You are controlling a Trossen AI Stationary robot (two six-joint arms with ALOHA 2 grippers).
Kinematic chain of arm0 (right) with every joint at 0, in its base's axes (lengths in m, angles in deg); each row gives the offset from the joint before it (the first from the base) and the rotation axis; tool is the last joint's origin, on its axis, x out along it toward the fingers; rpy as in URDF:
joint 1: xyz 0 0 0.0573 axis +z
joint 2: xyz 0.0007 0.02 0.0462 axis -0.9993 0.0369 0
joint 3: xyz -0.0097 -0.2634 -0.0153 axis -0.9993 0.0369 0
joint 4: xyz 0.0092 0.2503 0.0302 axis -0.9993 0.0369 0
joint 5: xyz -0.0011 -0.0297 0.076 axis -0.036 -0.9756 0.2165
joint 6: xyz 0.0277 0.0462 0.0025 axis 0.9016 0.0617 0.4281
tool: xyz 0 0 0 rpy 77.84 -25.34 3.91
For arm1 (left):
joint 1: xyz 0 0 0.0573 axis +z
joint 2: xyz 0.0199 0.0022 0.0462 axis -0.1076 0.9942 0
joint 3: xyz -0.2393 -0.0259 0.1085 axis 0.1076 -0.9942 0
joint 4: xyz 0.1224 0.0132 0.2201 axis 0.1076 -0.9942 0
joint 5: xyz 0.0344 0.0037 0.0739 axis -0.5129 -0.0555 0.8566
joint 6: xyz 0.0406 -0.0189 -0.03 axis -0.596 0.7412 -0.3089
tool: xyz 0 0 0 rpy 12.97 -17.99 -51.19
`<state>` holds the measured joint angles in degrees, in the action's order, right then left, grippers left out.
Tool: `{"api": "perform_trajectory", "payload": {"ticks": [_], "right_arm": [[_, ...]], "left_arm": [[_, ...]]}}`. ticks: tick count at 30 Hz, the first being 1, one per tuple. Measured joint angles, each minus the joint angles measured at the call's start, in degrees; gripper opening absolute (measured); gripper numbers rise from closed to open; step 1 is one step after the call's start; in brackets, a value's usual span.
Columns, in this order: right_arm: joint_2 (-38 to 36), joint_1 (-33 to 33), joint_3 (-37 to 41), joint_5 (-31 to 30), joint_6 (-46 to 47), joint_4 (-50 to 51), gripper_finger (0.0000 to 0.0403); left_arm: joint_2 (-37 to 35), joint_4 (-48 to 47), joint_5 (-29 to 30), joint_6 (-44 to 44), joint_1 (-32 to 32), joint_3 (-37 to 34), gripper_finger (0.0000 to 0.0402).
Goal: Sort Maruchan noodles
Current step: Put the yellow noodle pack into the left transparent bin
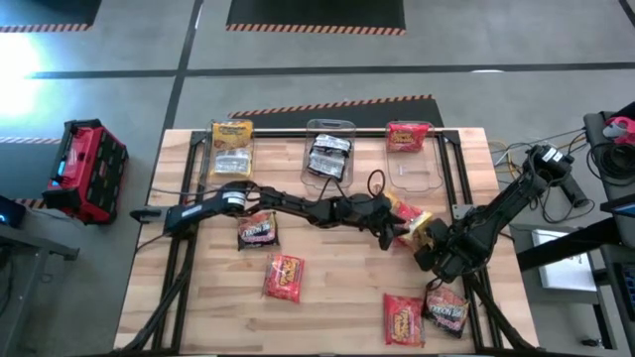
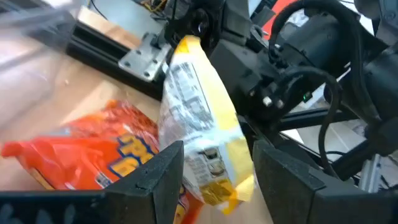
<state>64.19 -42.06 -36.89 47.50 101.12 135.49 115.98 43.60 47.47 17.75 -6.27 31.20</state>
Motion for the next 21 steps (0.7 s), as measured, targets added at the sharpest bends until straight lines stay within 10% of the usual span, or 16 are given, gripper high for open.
{"api": "perform_trajectory", "payload": {"ticks": [21], "right_arm": [[0.00,-5.16,-2.93,-0.54,-12.77,-0.14,0.0221]], "left_arm": [[0.40,1.35,-2.67,0.24,-0.35,0.00,0.0176]]}}
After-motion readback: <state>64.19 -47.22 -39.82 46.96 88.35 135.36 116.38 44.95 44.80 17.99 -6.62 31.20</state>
